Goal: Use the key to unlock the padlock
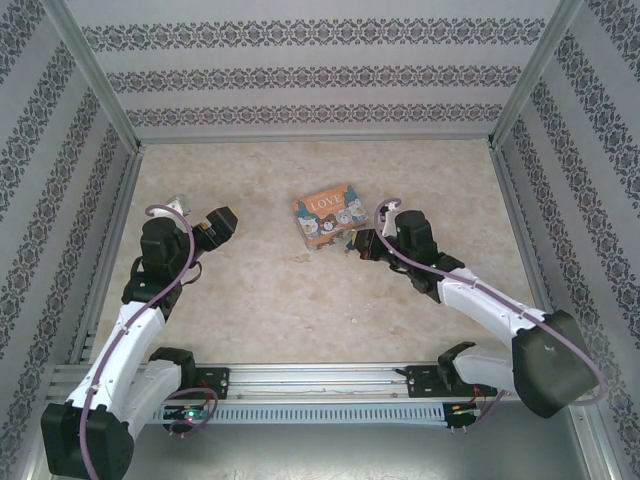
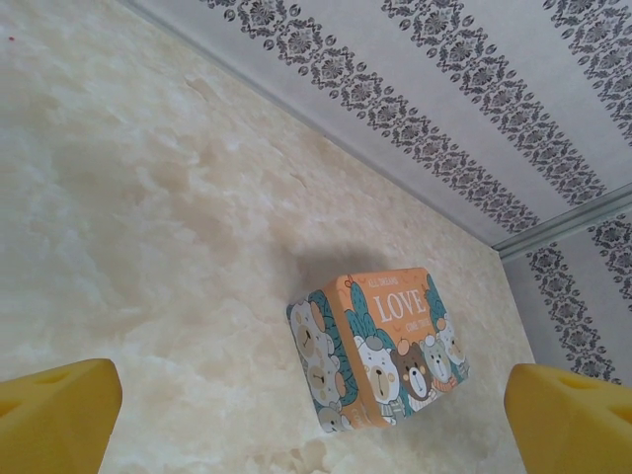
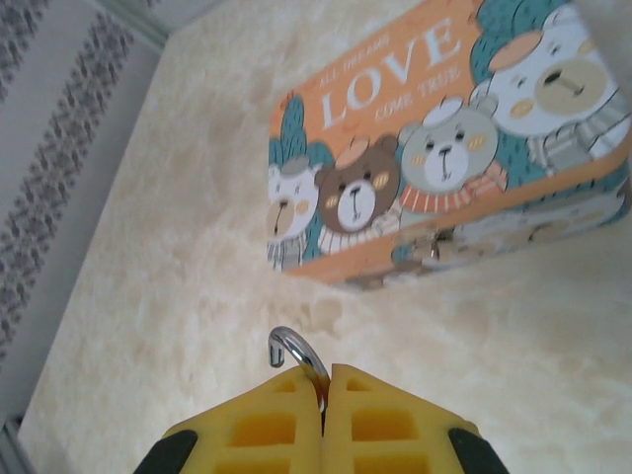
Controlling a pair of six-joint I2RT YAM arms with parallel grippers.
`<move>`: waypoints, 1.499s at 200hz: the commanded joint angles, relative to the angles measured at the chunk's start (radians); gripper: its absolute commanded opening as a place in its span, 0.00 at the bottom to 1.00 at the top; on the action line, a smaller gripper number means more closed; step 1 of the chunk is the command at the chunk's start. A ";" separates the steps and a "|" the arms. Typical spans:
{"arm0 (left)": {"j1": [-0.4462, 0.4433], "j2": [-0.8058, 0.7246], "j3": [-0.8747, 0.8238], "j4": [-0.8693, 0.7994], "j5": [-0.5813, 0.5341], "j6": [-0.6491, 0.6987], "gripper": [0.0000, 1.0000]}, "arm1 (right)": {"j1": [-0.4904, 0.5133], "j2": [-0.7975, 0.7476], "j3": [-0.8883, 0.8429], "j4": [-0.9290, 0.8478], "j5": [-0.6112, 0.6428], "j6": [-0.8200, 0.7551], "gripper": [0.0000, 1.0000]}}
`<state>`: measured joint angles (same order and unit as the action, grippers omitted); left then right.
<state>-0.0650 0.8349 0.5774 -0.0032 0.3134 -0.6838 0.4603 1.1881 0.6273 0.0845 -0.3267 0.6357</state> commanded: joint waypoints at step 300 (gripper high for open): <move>0.031 -0.033 -0.026 0.040 0.016 -0.044 0.99 | 0.172 0.398 0.175 -0.522 -0.192 -0.192 0.06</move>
<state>-0.0502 0.8303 0.5663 0.0151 0.3214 -0.7155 0.6201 1.5654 0.7994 -0.4828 -0.4995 0.4225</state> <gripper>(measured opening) 0.994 0.052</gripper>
